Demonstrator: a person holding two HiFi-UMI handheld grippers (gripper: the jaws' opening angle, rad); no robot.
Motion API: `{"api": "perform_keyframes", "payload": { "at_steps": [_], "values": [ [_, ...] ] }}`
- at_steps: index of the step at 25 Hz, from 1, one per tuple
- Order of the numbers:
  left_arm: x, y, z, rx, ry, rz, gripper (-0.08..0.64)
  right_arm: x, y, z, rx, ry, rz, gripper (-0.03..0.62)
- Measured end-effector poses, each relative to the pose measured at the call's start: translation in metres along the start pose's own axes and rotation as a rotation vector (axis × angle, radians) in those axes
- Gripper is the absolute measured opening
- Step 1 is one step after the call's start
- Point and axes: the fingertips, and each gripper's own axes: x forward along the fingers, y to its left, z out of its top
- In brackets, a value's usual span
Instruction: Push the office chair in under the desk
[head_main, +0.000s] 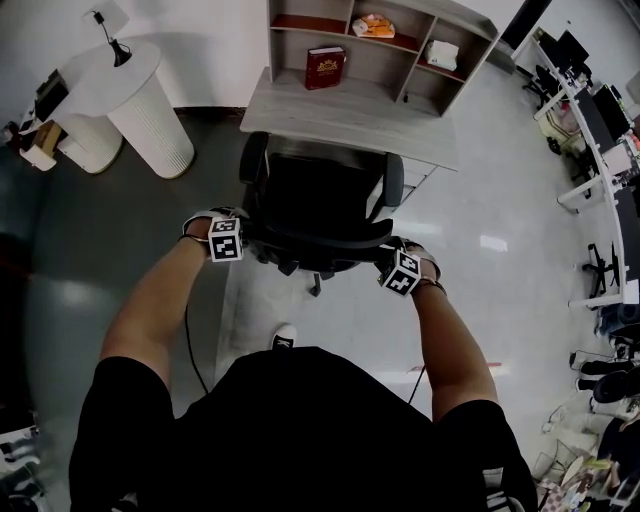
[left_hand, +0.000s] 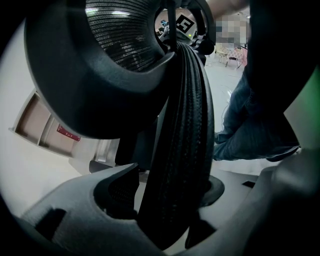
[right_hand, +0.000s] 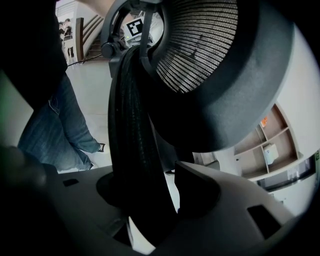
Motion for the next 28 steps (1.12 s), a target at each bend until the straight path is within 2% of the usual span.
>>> {"api": "perform_keyframes", "payload": {
  "at_steps": [6, 23, 28],
  "values": [
    [0.003, 0.014, 0.001, 0.037, -0.024, 0.052, 0.270, 0.004, -0.009, 0.003, 0.007, -0.025, -0.016, 0.221],
    [0.003, 0.008, -0.001, 0.037, -0.011, 0.042, 0.265, 0.001, -0.007, 0.003, 0.020, -0.040, -0.031, 0.229],
    [0.002, 0.005, 0.000, 0.019, -0.020, 0.036, 0.267, 0.001, -0.012, 0.007, 0.011, -0.074, -0.083, 0.239]
  ]
}}
